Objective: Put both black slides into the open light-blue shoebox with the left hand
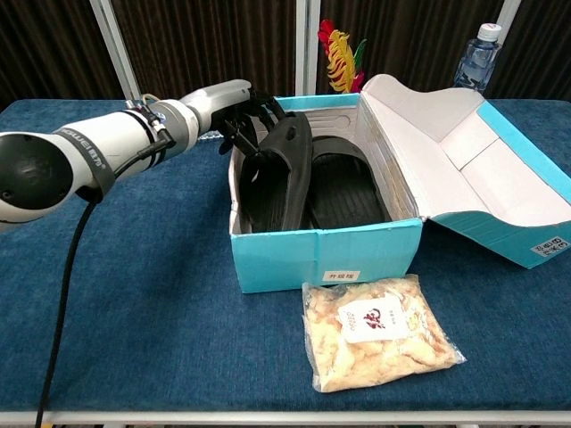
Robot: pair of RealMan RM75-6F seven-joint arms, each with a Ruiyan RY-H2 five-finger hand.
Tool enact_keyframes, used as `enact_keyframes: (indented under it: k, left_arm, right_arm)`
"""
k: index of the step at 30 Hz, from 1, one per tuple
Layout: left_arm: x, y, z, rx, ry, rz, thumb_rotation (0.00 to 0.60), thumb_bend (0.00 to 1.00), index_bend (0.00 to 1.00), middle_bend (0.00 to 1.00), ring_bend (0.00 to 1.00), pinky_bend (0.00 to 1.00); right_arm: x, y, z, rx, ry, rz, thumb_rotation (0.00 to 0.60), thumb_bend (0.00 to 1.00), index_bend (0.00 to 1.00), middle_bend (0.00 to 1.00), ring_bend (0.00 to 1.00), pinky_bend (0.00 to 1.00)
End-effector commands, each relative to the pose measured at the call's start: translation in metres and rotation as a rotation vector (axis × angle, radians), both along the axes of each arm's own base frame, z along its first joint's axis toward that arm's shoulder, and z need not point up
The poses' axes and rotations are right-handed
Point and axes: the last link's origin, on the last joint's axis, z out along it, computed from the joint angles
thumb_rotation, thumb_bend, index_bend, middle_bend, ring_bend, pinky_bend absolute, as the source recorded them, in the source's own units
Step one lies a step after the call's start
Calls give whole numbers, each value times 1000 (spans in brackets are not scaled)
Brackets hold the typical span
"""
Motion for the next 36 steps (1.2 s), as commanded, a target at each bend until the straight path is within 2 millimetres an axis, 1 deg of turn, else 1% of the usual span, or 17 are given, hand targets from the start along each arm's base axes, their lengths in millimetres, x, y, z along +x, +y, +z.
enact_keyframes:
  k: [1,3,6,8,10,17,22,23,24,25,26,28,30,32,33,36]
  left_arm:
    - [0,-2,7,13,-2,2,600,0,131,131,158,531]
    - [1,-3,10,17,-5,0,600,0,116,72,80,426]
    - [3,-4,17,24,8,-16,600,0,94,24,24,331]
    - [3,-5,22,33,34,-37,600,0,75,5,8,293]
    - [2,-6,30,53,54,-55,600,0,71,0,5,277]
    - [1,-12,58,84,153,-137,600,0,85,10,5,272]
    - [5,-17,76,95,203,-189,600,10,173,82,6,260]
    - [7,-18,78,89,206,-202,600,45,204,115,7,255]
    - [9,-19,80,83,207,-216,600,100,232,140,7,250]
    - [13,-21,81,74,207,-236,600,147,247,153,7,247]
    - [17,-22,81,64,207,-251,600,222,264,168,8,241]
    - [24,-23,78,34,213,-284,600,358,285,191,8,227]
    - [31,-23,74,17,229,-313,600,459,287,203,9,216]
    - [38,-20,66,5,252,-337,600,525,288,212,9,209]
    - [40,-18,63,-2,265,-343,600,539,288,214,8,206]
    - [47,-11,54,-17,295,-350,600,543,288,215,8,194]
  right_arm:
    - [0,0,0,-1,1,1,600,153,0,48,0,27]
    - [0,1,1,-1,1,2,600,153,0,48,0,27]
    - [1,1,1,-1,2,4,600,153,0,48,0,27]
    - [1,1,1,0,1,5,600,153,0,49,0,27]
    - [1,2,1,-1,2,6,600,153,0,48,0,27]
    - [0,2,1,2,-1,7,600,154,0,52,0,27]
    - [-1,3,2,-1,-3,7,600,154,0,52,0,27]
    - [-1,3,2,-1,-3,7,600,155,0,52,0,27]
    - [-1,3,1,-1,-4,7,600,155,0,52,0,27]
    - [-1,2,1,1,-4,6,600,155,0,52,0,27]
    - [-1,2,1,2,-5,7,600,155,0,52,0,27]
    - [-1,2,0,3,-6,9,600,155,0,52,0,27]
    - [-1,2,0,3,-6,10,600,155,0,52,0,27]
    - [-1,1,0,4,-7,10,600,155,0,52,0,27]
    - [-1,2,0,4,-7,9,600,155,0,52,0,27]
    - [-3,2,0,2,-9,6,600,154,0,53,0,27]
